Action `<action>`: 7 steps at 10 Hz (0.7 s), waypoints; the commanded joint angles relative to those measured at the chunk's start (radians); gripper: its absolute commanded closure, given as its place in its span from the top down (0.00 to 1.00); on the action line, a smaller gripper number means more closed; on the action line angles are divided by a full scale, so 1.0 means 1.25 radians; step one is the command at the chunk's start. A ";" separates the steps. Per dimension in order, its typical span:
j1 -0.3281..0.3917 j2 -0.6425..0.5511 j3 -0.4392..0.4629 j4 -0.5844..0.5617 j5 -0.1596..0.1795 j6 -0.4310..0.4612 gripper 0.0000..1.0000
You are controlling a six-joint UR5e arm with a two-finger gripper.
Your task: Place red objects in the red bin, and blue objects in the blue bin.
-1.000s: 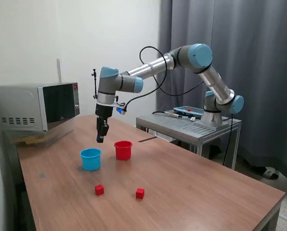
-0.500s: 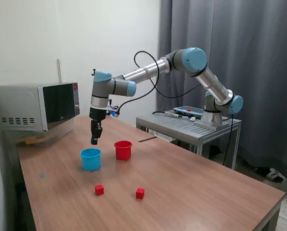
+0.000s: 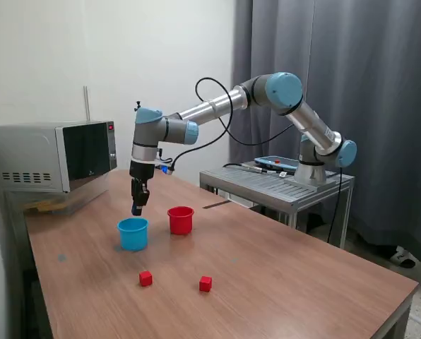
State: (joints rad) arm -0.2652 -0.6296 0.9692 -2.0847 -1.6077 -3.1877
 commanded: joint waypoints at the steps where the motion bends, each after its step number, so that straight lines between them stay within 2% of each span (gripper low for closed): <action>1: 0.004 0.007 -0.003 0.000 0.001 -0.021 0.00; 2: 0.005 0.009 -0.005 0.000 0.012 -0.045 0.00; 3: 0.007 0.010 -0.010 0.000 0.046 -0.050 0.00; 4: 0.007 0.012 -0.011 0.000 0.054 -0.051 0.00; 7: 0.008 0.012 -0.013 -0.001 0.054 -0.064 0.00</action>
State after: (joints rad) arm -0.2554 -0.6157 0.9540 -2.0859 -1.5430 -3.2620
